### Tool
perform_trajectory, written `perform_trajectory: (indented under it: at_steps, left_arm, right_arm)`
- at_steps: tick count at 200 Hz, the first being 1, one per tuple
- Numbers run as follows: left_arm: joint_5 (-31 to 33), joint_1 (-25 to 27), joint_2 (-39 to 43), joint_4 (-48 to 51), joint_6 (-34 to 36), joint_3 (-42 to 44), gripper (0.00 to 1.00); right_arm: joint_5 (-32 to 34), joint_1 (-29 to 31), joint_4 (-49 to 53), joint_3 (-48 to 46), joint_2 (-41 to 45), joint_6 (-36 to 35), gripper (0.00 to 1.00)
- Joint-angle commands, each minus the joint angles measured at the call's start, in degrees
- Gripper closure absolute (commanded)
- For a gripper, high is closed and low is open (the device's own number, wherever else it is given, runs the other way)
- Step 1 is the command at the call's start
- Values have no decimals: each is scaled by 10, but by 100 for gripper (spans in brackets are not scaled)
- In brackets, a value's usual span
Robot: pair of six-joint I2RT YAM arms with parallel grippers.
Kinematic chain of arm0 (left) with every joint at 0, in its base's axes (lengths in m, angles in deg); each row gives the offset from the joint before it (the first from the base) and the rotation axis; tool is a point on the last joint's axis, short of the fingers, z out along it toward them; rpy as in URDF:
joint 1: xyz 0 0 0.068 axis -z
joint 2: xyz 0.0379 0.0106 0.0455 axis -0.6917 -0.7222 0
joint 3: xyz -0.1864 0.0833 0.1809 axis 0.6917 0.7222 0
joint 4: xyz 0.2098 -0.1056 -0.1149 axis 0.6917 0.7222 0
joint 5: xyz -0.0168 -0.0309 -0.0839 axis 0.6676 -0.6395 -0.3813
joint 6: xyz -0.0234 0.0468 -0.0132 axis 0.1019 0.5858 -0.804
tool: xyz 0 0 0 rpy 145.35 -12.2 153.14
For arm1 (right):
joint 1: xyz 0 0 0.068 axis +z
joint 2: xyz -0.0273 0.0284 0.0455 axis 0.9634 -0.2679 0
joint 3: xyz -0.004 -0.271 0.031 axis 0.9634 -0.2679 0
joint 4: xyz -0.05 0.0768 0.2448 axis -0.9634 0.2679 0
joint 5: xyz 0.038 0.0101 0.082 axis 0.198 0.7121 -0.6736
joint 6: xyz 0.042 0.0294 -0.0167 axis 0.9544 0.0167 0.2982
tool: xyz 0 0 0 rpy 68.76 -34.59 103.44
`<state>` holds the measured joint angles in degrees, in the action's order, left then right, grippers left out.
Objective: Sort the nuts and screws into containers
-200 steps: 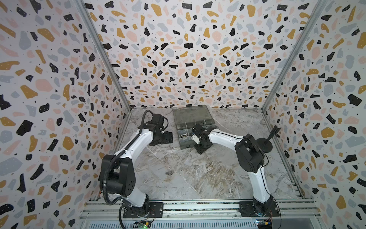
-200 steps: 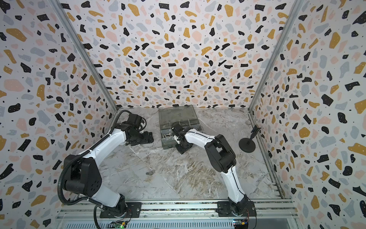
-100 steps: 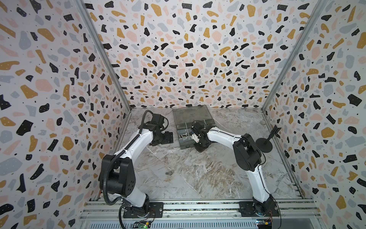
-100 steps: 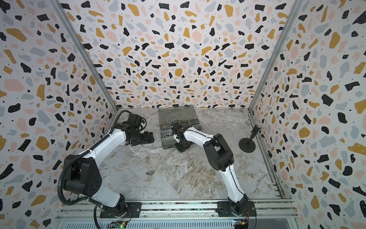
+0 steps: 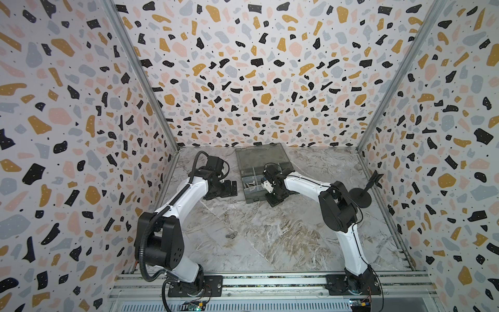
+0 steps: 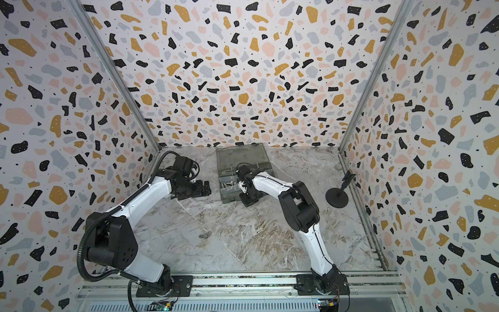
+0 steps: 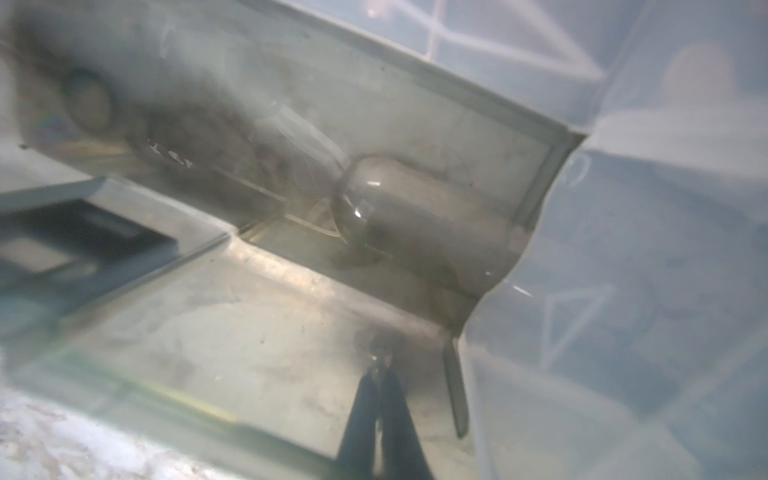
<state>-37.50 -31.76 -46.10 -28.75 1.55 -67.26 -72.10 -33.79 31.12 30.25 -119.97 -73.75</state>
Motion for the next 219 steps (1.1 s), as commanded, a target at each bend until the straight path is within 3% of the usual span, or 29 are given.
perform_trajectory:
  at_steps: [1,109,219]
  left_arm:
    - [3,-3,15,0,0,-5,0]
    - [-2,-1,-4,-3,-6,-42,1]
    - [-3,-1,-27,-24,-24,-66,0]
  right_arm:
    - [-12,2,17,-20,-9,7,100]
    - [-2,1,59,-7,73,-3,100]
    - [1,-38,104,220,15,1,100]
